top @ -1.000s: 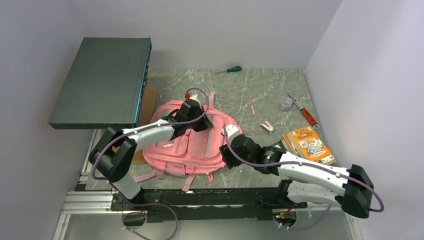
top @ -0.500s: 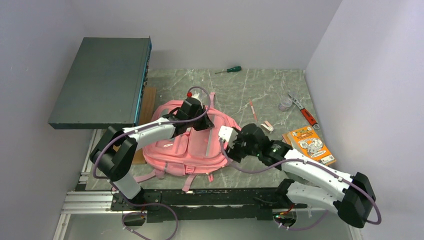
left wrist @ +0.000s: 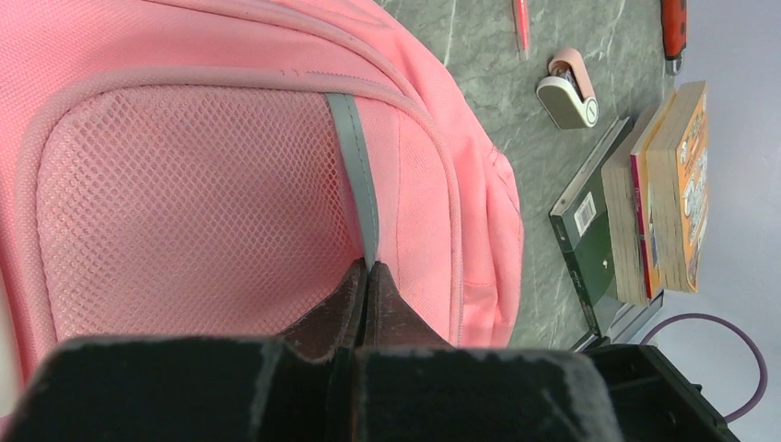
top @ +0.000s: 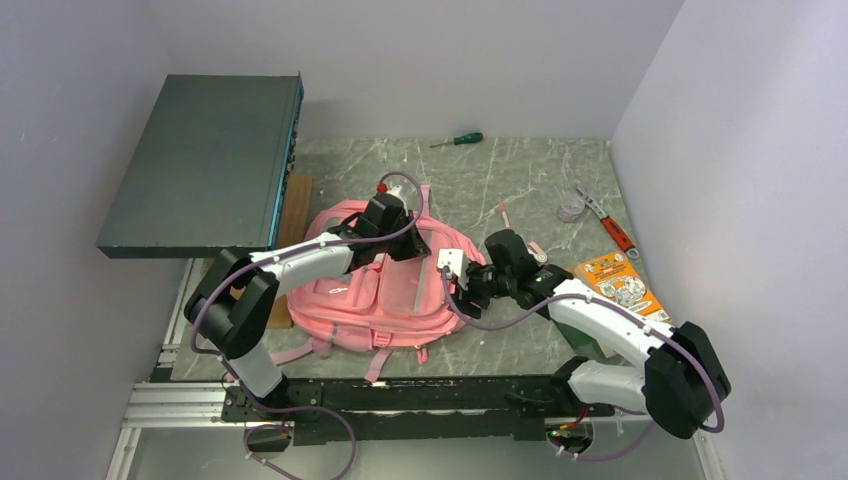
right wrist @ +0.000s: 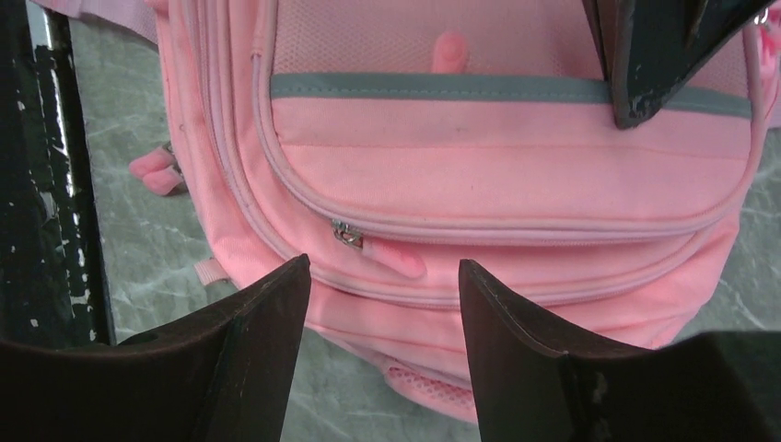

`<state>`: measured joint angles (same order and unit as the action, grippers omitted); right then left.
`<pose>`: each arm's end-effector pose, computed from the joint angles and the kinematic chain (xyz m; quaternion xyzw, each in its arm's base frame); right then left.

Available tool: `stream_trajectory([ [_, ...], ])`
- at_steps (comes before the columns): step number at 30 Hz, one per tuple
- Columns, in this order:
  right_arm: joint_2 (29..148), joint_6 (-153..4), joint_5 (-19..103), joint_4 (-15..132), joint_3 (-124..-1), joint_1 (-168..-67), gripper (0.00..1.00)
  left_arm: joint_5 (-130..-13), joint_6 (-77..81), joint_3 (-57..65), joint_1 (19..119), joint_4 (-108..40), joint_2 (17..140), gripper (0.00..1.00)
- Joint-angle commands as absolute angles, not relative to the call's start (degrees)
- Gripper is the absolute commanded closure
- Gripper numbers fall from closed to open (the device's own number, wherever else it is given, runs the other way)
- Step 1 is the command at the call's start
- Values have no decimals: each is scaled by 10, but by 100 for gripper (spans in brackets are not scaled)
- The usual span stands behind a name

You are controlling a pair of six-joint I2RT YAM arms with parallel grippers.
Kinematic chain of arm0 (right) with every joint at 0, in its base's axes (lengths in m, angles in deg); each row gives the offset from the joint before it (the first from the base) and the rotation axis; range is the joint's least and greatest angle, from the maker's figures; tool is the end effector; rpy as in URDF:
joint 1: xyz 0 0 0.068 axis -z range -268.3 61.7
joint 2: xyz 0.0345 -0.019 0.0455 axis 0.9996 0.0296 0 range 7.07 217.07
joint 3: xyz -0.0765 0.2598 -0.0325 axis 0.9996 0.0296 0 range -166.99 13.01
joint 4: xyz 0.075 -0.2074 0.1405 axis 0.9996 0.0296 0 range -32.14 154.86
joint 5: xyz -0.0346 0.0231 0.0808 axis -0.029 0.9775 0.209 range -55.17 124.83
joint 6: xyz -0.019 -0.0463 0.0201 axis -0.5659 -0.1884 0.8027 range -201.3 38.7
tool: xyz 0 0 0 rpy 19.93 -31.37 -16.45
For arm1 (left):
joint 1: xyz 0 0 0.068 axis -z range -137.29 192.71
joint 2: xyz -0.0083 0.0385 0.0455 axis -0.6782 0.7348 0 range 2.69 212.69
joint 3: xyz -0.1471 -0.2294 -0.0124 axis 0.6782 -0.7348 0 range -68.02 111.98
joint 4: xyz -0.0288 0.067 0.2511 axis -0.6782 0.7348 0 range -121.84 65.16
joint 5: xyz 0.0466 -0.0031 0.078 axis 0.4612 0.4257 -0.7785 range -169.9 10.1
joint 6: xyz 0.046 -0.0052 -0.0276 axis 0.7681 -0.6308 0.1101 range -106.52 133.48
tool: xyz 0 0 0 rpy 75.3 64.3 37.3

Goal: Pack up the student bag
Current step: Unzip the student bag at the center of the board.

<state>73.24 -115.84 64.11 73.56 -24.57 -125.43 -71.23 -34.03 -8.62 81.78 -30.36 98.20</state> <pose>0.1748 0.1542 0.2170 -0.6015 0.6654 0.2413 0.3704 0.2802 -0.2344 0.2138 -0.0325 0.8946 -0.3513 0.2741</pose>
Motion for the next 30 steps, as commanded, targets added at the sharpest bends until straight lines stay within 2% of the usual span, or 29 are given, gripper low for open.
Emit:
stream_trajectory([
  [1, 749, -1175, 687, 673, -246, -1251, 38, -688, -341, -56, 821, -340, 979, 100],
  [10, 793, -1183, 648, 710, -264, -1269, 54, -682, -343, -50, 819, -342, 988, 100],
  [13, 792, -1171, 610, 713, -259, -1287, 66, -689, -342, -52, 817, -342, 984, 100],
  [19, 809, -1085, 526, 776, -294, -1377, 100, -687, -348, -51, 812, -344, 986, 100],
  [24, 820, -936, 498, 842, -332, -1446, 100, -690, -342, -33, 809, -334, 995, 100],
  [26, 801, -892, 478, 830, -328, -1486, 100, -690, -341, -29, 807, -334, 995, 100],
  [30, 818, -787, 452, 802, -345, -1505, 100, -691, -340, -28, 807, -336, 993, 100],
])
